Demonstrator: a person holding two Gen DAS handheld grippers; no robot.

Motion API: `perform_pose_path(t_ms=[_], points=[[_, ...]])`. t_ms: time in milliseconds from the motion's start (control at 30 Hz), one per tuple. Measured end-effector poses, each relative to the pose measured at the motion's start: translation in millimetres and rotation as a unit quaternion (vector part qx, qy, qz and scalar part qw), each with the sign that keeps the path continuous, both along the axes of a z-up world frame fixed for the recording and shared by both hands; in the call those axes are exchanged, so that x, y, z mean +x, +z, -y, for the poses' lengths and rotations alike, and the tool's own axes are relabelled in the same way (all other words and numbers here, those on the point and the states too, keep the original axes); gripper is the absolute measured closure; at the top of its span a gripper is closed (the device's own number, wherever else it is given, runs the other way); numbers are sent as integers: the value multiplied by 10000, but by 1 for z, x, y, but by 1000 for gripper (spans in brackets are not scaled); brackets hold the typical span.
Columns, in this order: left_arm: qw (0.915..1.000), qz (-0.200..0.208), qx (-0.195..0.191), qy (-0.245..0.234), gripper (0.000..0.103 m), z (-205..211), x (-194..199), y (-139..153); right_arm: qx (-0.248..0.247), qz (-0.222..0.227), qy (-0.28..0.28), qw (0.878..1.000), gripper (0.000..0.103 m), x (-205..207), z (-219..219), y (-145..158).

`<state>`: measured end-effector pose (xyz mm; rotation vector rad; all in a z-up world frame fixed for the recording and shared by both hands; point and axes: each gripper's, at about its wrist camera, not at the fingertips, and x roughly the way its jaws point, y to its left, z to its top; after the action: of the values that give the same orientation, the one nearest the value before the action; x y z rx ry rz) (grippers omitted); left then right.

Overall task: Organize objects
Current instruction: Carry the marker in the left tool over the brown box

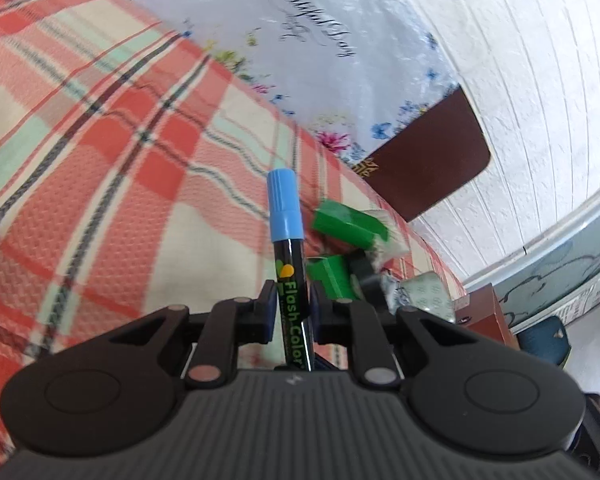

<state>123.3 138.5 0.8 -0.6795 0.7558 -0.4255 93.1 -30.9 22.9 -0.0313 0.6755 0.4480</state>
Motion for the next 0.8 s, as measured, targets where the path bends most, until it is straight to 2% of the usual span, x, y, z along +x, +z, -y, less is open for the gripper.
perform_pose_path(t_ms=[133, 267, 400, 533, 667, 767, 800], points=[[9988, 321, 319, -202, 85, 43, -8, 32, 198, 298, -186, 9992, 85, -15, 30, 16], [9950, 639, 489, -589, 85, 106, -9, 67, 342, 690, -546, 9955, 85, -32, 77, 35], [9852, 1056, 620, -1198, 85, 192, -10, 103, 330, 1235, -1103, 9856, 85, -51, 139, 57], [9688, 1398, 632, -1946, 85, 300, -8, 133, 109, 1796, -1797, 9671, 85, -70, 214, 76], [9508, 1411, 693, -2669, 85, 401, -8, 137, -77, 1990, -2581, 9454, 85, -81, 295, 81], [9405, 1180, 934, -3047, 85, 470, -2, 119, 3, 1765, -3147, 9326, 85, -80, 349, 71], [9388, 1126, 1002, -3097, 85, 480, 1, 113, 108, 1625, -3292, 9301, 85, -78, 365, 66]])
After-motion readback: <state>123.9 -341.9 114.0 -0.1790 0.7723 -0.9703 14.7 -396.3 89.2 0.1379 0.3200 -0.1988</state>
